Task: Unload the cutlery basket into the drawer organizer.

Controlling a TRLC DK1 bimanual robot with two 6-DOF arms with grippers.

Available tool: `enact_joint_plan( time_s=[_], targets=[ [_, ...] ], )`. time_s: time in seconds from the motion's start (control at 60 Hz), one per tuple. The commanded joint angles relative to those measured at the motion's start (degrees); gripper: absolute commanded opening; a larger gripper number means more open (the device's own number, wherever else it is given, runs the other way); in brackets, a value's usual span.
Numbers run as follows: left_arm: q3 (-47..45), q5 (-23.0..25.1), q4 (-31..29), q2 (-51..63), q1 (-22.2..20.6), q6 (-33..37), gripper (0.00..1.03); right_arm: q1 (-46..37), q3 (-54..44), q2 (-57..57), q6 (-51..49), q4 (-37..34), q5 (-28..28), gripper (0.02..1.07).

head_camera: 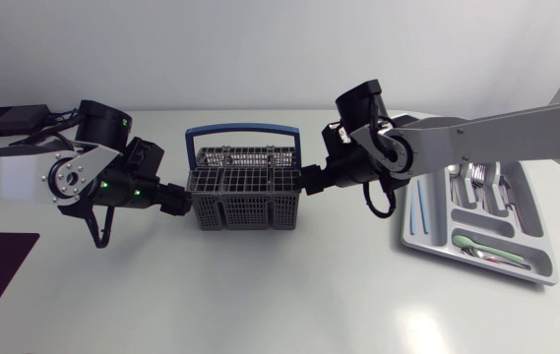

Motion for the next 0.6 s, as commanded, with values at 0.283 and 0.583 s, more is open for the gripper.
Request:
enact_joint_plan(
  time_s=[0.283, 0.583],
  targets=[
    [1.0, 0.6, 0.2, 1.0, -1.6, 0.6, 0.95, -2.9, -4.3, -6.1, -0.9, 0.3, 5.7, 0.78],
    [1.5, 0.1, 0.2, 0.6, -4.1, -0.1, 0.96, -3.5, -6.5, -8.6, -1.2, 0.3, 5.8, 0.78]
  ],
)
